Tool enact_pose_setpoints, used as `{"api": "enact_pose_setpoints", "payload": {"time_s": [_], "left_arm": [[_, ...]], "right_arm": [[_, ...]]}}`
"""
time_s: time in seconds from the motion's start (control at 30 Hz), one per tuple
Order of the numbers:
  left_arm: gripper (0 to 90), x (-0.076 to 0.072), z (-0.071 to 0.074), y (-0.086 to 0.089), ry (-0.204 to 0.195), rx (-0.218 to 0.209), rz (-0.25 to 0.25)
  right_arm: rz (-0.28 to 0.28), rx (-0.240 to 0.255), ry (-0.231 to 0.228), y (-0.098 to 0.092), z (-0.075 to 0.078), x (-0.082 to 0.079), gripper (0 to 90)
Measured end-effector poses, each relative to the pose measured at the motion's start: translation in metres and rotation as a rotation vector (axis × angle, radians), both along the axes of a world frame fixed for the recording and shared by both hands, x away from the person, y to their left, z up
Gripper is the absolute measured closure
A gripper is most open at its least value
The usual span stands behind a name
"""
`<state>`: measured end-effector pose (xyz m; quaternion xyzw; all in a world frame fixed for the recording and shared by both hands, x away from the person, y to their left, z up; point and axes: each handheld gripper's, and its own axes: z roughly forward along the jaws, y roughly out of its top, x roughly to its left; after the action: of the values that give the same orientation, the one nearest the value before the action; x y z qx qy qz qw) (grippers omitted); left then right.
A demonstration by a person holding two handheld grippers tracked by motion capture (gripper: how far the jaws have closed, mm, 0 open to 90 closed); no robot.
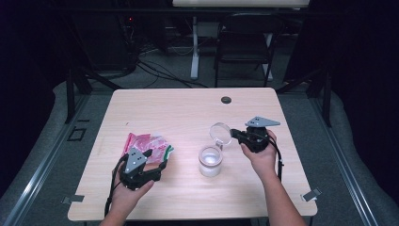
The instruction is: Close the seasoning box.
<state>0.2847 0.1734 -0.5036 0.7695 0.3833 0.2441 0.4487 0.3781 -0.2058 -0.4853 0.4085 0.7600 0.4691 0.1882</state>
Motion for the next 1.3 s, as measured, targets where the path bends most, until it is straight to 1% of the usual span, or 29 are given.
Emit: {"api": "enact_pose_setpoints", "payload": {"time_s": [0.43, 0.87, 1.0, 1.23, 1.3], "left_arm": [[33.6, -0.0007, -0.002, -0.0048, 0.001, 0.014, -0.018], [33.6, -0.0002, -0.0018, -0.0071, 0.004, 0.008, -0.027], [33.6, -0.0001, -0.0014, -0.0084, 0.0, 0.007, -0.032], [33.6, 0.0002, -0.0013, -0.0103, -0.002, 0.007, -0.04], [33.5, 0.0003, -0.0012, -0.0104, -0.003, 0.008, -0.042]], "right_arm": [[0.0, -0.006, 0.0, 0.0012, 0.0, -0.0011, 88.6], [0.013, -0.015, -0.007, 0.0027, 0.0016, -0.0042, 88.3], [0.014, -0.012, -0.009, 0.004, 0.0015, -0.0054, 88.1], [0.027, -0.021, -0.011, 0.0073, 0.0011, -0.0078, 87.8], [0.034, -0.031, -0.012, 0.0083, 0.0012, -0.009, 87.7]]}}
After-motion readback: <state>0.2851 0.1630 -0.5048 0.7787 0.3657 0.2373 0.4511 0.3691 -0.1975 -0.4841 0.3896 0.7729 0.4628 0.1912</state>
